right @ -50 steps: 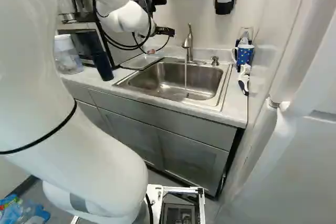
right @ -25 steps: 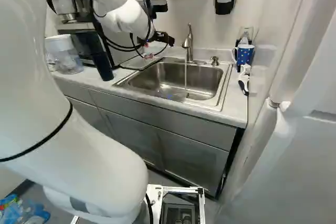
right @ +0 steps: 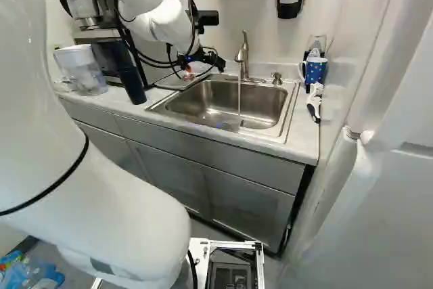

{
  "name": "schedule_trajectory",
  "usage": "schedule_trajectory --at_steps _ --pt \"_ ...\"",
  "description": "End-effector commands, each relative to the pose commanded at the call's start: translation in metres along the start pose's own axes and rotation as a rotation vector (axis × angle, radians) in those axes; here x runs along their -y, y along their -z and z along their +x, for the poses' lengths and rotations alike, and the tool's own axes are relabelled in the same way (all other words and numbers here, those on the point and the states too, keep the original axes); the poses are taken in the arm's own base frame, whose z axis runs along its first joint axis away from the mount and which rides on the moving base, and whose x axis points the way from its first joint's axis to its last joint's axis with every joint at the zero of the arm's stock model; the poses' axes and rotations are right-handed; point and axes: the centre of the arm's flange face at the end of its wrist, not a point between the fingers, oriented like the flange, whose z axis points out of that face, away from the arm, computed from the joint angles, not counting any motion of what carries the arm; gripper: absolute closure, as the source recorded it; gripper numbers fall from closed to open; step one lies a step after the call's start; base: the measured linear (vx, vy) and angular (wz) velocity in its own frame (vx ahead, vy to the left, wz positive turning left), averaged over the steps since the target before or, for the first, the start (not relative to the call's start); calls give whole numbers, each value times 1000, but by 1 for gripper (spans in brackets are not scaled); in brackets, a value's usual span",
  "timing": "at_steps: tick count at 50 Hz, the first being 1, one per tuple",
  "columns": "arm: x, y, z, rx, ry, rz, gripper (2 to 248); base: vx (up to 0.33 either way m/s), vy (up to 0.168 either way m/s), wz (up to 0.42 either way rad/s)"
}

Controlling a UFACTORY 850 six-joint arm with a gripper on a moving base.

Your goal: Rinse the cup and place it in the tray

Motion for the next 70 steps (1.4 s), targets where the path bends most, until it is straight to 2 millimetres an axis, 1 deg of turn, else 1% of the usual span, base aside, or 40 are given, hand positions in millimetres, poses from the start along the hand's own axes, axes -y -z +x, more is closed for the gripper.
schedule_trajectory --at_steps 9,26,58,70 --pt "-8 2 -6 60 -25 -11 3 0 0 0" --pt "-31 8 -10 55 -59 -49 3 0 0 0" --pt "-79 32 -29 40 -136 -135 3 0 0 0" --pt "-94 38 -33 35 -162 -164 3 0 0 0"
